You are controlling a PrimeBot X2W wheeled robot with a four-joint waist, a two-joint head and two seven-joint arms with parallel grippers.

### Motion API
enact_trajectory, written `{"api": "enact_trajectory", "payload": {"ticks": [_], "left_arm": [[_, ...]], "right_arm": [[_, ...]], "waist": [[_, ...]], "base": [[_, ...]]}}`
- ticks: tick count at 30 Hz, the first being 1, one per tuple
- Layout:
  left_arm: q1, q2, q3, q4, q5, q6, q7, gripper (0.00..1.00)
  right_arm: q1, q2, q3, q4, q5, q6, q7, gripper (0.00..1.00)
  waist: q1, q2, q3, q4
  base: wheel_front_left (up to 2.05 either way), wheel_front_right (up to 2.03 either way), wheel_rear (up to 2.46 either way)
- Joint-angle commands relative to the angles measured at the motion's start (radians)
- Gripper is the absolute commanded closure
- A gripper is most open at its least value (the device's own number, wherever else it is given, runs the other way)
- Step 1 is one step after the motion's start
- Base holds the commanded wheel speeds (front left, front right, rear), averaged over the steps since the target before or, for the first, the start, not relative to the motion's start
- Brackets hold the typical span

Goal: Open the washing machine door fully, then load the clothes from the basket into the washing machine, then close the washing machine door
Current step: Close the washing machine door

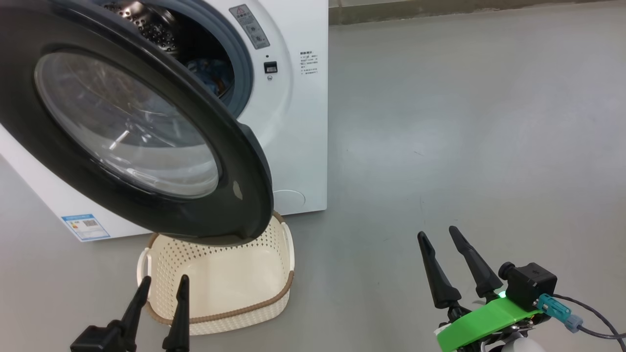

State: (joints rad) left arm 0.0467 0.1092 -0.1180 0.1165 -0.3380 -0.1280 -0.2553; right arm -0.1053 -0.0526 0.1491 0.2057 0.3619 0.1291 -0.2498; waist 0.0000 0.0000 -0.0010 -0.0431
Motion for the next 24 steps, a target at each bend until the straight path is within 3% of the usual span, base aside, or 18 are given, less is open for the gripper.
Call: {"api": "enact_trajectory", "payload": {"ticks": [1, 2, 3, 4, 5, 15, 24], "left_arm": [[-0.033, 0.011, 0.031, -0.017, 0.011, -0.003, -0.006, 0.0], [-0.034, 0.011, 0.03, -0.017, 0.011, -0.003, -0.006, 0.0], [-0.034, 0.011, 0.029, -0.017, 0.011, -0.003, -0.006, 0.0], [-0.035, 0.011, 0.029, -0.016, 0.011, -0.003, -0.006, 0.0], [-0.036, 0.011, 0.028, -0.016, 0.011, -0.003, -0.006, 0.0], [-0.07, 0.006, -0.001, -0.018, 0.011, -0.003, -0.006, 0.0], [-0.145, 0.0, -0.048, -0.012, 0.001, -0.003, -0.006, 0.0]], "right_arm": [[-0.015, 0.002, 0.023, -0.028, -0.001, 0.002, -0.012, 0.0], [-0.015, 0.002, 0.021, -0.029, -0.003, 0.002, -0.012, 0.0], [-0.015, 0.002, 0.02, -0.03, -0.003, 0.002, -0.012, 0.46], [-0.015, 0.002, 0.02, -0.031, -0.004, 0.002, -0.012, 0.76], [-0.016, 0.002, 0.022, -0.032, -0.005, 0.002, -0.012, 1.0], [-0.063, 0.002, 0.051, -0.068, -0.041, 0.002, -0.012, 1.0], [-0.204, -0.052, 0.2, -0.048, -0.056, 0.002, -0.012, 1.0]], "waist": [[0.0, 0.0, 0.001, 0.001], [0.0, 0.0, 0.001, 0.002], [0.0, 0.0, 0.002, 0.003], [0.0, 0.0, 0.003, 0.004], [0.0, 0.0, 0.004, 0.006], [0.0, 0.0, 0.053, 0.05], [0.0, 0.0, 0.144, 0.133]], "base": [[0.0, 0.0, 0.0], [0.0, 0.0, 0.0], [0.0, 0.0, 0.0], [0.0, 0.0, 0.0], [0.0, 0.0, 0.0], [0.0, 0.0, 0.0], [0.0, 0.0, 0.0]]}}
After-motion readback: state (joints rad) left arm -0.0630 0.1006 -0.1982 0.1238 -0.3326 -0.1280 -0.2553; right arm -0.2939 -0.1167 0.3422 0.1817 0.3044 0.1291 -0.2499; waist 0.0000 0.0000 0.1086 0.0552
